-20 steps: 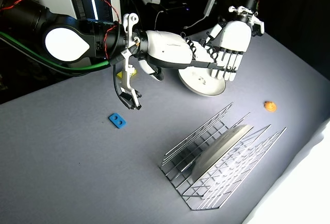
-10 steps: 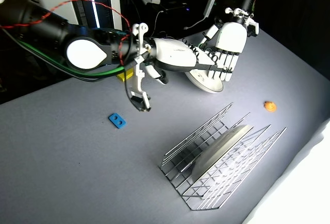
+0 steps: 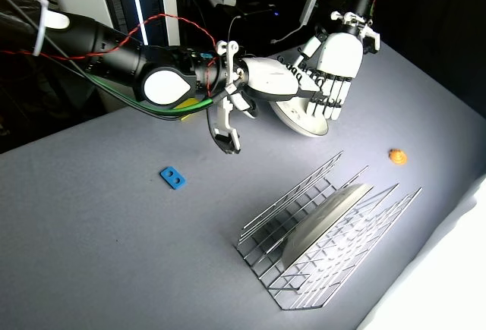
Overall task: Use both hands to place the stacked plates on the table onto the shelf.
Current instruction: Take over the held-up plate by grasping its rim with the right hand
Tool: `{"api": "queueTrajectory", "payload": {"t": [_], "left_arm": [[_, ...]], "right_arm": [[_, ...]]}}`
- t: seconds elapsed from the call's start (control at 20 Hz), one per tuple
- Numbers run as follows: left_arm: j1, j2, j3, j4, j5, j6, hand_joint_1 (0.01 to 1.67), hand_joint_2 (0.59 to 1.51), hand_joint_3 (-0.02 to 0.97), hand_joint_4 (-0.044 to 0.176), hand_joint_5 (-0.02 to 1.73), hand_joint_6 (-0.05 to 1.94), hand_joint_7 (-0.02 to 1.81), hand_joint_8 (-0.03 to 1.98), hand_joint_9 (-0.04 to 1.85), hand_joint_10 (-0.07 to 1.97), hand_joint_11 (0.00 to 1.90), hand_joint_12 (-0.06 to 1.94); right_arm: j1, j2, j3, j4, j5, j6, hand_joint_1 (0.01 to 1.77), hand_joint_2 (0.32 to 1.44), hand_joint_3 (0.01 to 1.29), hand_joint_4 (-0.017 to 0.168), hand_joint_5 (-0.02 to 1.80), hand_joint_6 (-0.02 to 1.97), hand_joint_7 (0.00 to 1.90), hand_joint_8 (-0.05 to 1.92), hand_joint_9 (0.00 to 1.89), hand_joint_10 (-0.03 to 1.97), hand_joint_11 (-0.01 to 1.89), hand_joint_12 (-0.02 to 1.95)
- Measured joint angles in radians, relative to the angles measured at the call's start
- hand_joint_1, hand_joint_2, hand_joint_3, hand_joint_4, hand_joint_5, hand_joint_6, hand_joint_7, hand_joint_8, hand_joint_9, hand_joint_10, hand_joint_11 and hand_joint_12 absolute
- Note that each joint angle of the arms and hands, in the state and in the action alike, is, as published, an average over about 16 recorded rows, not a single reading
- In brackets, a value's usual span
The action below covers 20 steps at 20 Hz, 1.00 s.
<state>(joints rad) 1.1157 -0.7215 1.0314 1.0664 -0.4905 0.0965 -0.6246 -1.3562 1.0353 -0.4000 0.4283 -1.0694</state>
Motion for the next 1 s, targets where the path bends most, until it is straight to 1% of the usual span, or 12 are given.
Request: {"api": "queueTrajectory", "payload": {"t": [0.2,0.45,0.65,0.9,1.0], "left_arm": [[0.001,0.000,-0.002,-0.006,0.003,0.000,0.01,1.222,0.007,-0.008,0.05,-0.03,-0.01,-0.02,0.04,0.04,0.02,0.00],[0.002,0.000,-0.003,-0.011,0.004,0.000,0.01,1.222,0.007,-0.008,0.05,-0.03,-0.01,-0.02,0.04,0.04,0.02,0.00],[0.004,0.000,-0.003,-0.016,0.003,0.000,0.01,1.222,0.008,-0.008,0.05,-0.03,-0.01,-0.02,0.04,0.04,0.02,0.00],[0.007,0.000,-0.004,-0.022,0.003,0.000,0.01,1.222,0.007,-0.008,0.05,-0.03,-0.01,-0.02,0.04,0.04,0.02,0.00],[0.008,0.000,-0.004,-0.024,0.003,0.000,0.01,1.222,0.007,-0.008,0.05,-0.03,-0.01,-0.02,0.04,0.04,0.02,0.00]], "right_arm": [[-0.008,-0.056,0.036,0.022,0.001,-0.021,1.16,0.93,0.02,0.003,0.05,0.03,0.04,0.01,0.04,0.00,0.03,0.22],[-0.015,-0.106,0.077,0.031,0.007,-0.038,1.18,0.95,0.02,0.003,0.17,0.03,0.15,0.01,0.14,0.01,0.02,0.52],[-0.015,-0.128,0.098,0.036,0.015,-0.043,1.19,0.98,0.02,0.003,0.33,0.03,0.31,0.01,0.29,0.02,0.05,0.78],[-0.015,-0.135,0.109,0.037,0.023,-0.047,1.20,1.02,0.02,0.003,0.56,0.03,0.56,0.01,0.53,0.04,0.16,1.03],[-0.015,-0.133,0.109,0.037,0.026,-0.047,1.19,1.03,0.02,0.003,0.64,0.03,0.65,0.01,0.62,0.04,0.21,1.10]]}}
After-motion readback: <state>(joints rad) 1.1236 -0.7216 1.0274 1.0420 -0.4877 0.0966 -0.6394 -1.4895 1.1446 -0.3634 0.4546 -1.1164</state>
